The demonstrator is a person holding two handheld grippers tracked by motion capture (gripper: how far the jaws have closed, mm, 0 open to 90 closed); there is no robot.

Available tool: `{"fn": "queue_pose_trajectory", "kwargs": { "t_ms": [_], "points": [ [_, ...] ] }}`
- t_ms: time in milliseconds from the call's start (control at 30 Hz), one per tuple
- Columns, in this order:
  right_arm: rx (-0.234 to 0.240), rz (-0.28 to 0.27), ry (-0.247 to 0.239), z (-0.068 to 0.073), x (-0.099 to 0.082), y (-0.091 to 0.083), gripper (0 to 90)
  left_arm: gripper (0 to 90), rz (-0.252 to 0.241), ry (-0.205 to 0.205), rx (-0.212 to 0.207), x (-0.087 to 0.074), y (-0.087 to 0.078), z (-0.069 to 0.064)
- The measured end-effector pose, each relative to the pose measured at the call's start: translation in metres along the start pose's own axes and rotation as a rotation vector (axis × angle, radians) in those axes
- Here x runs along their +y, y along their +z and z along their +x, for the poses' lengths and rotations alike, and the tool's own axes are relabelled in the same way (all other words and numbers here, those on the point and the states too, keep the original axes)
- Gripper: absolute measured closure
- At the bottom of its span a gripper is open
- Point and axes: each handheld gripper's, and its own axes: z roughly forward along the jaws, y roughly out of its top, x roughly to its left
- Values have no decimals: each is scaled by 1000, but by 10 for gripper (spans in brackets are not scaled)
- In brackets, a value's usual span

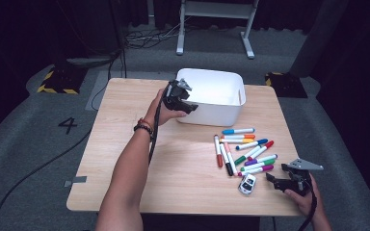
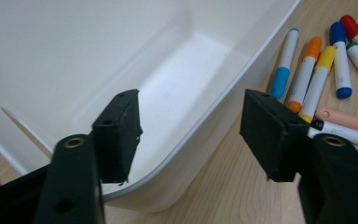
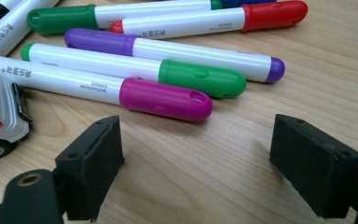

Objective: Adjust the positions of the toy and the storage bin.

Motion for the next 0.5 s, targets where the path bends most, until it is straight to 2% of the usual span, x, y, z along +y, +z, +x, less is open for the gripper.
{"fn": "queue_pose_trajectory", "kwargs": {
  "t_ms": [67,100,133,200,333,400,433,500],
  "points": [
    [0,-1,-1,0,0,0,170,460,-1,17,11,1,0,1],
    [0,-1,1,0,0,0,170,520,9,30,-3,2,-2,0],
    [0,-1,1,0,0,0,170,539,9,30,-3,2,-2,0],
    [0,-2,5,0,0,0,170,554,31,58,-14,3,-3,-2],
    [0,-1,1,0,0,0,170,651,66,80,-31,2,-7,-4],
    [0,-2,6,0,0,0,170,693,73,90,-19,1,-9,-6],
    [0,0,1,0,0,0,171,693,80,85,-13,0,-10,-7],
    [2,-3,7,0,0,0,170,752,99,79,3,-2,-14,-9]
  ]
}}
